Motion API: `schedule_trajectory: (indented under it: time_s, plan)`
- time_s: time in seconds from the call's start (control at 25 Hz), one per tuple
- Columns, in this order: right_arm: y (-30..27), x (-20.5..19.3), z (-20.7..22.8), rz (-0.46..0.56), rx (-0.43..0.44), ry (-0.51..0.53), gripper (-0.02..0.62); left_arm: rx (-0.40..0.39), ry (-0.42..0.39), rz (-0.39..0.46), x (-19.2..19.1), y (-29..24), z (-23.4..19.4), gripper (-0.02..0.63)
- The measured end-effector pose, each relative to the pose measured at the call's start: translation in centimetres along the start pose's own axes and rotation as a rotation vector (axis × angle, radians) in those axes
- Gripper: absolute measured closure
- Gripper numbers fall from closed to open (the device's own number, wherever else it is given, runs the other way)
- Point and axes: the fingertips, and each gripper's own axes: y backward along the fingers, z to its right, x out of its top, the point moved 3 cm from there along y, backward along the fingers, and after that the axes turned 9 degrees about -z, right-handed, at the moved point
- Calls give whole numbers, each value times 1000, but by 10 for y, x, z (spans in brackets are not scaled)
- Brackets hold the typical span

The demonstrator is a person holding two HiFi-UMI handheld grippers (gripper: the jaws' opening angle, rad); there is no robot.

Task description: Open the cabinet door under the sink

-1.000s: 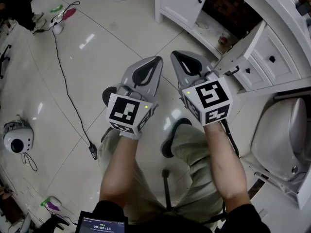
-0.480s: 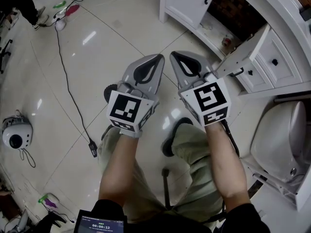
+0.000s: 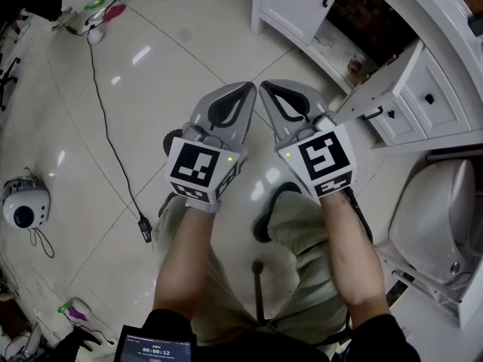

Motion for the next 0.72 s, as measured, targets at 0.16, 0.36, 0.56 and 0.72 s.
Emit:
schedule_trajectory:
  time_s: [0.16,0.36,0.56,0.72]
  plan:
    - [-2,2,-1,6,1,1,604,4,-4,-23,-4,0,-2,589]
    - [-2,3,-2,10,-3,26,604,10,-7,-15,-1,2,-5,589]
    - [-3,2,-3,7,0,31,604,8,-7,-18,-1,2,-6,589]
    - [-3,1,-4,-3,1,49,604,6,-10,-19,-1,2,-5,590]
